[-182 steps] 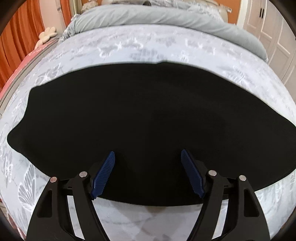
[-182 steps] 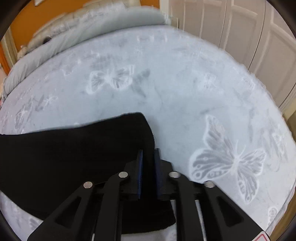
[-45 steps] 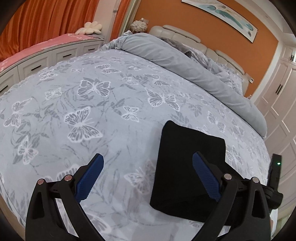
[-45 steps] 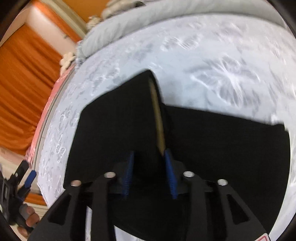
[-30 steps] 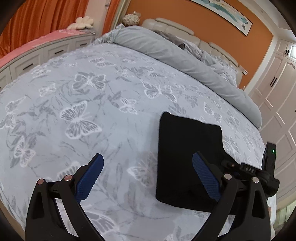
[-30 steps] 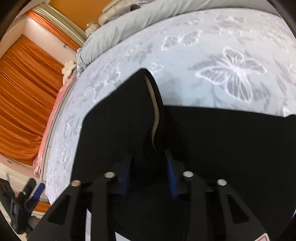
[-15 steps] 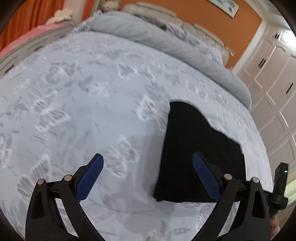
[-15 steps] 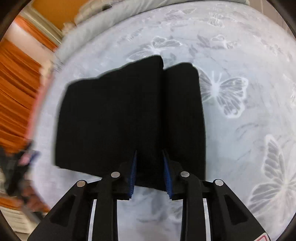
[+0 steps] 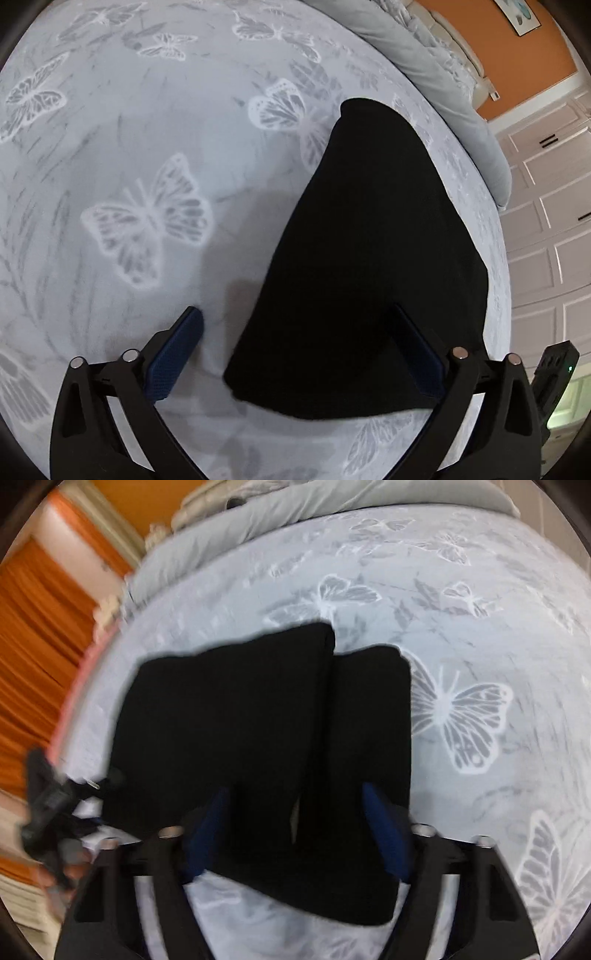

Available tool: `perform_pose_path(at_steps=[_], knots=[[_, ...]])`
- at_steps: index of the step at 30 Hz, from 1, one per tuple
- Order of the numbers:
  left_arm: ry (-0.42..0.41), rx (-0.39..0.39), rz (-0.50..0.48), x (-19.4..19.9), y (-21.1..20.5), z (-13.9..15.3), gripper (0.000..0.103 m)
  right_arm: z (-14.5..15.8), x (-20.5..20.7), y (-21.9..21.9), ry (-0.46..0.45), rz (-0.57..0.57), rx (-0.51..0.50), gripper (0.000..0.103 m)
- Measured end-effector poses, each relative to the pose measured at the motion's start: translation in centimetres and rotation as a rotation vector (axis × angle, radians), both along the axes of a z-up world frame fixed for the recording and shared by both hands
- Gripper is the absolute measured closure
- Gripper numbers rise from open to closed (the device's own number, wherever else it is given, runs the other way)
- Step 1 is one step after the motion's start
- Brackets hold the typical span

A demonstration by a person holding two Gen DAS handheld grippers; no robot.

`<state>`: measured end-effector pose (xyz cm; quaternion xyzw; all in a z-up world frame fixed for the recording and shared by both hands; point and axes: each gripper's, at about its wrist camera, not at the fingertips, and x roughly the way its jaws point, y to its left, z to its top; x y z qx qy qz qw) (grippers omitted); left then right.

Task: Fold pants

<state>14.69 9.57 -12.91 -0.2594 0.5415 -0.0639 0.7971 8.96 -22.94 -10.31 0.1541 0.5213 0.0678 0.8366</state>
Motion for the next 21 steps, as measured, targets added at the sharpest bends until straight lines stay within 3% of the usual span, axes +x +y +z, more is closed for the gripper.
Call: perform_pose_path(at_steps=[2, 3, 4, 5, 7, 9, 13, 15, 19, 20, 21], knots=[[-0.013, 0.025, 0.003, -0.2, -0.6, 0.4, 0.005, 1.9, -0.6, 0.6, -0.056, 0.029, -0.024, 0.088], [-0.019, 0.019, 0.004, -0.3, -0.7, 0.6, 0.005, 3.6, -1.3, 0.2, -0.1, 0.027, 0.019, 0.099], [-0.026, 0.004, 0.0, -0.5, -0.7, 0.9, 0.005, 5.0, -1.9, -0.7, -0.136, 0.032, 0.089, 0.099], [-0.032, -0.009, -0.006, -0.6, -0.7, 1.0, 0.005, 5.6, -2.7, -1.2, -0.153, 0.027, 0.096, 0.099], [-0.048, -0.027, -0.018, -0.7, -0.3, 1.5, 0.005, 5.9, -3.2, -1.3, -0.17, 0.014, 0.024, 0.094], [-0.046, -0.028, -0.025, -0.5, -0.3, 1.5, 0.005, 3.5, -2.6, -1.4, -0.077, 0.01, -0.017, 0.086], [-0.005, -0.042, -0.018, 0.3, -0.4, 0.6, 0.005, 1.1, -1.2, -0.7, -0.014, 0.045, 0.074, 0.084], [-0.002, -0.042, -0.008, 0.4, -0.5, 0.5, 0.005, 0.4, -0.8, -0.4, 0.014, 0.056, 0.11, 0.059], [-0.018, -0.019, -0.016, 0.1, -0.9, 0.8, 0.005, -1.1, 0.6, 0.3, 0.058, 0.054, 0.196, 0.059], [-0.018, -0.014, -0.017, -0.1, -1.0, 0.8, 0.005, -1.2, 1.0, 0.4, 0.054, 0.045, 0.211, 0.068], [-0.017, -0.014, -0.017, 0.0, -1.0, 0.8, 0.005, -1.2, 1.3, 0.3, 0.054, 0.044, 0.227, 0.085]])
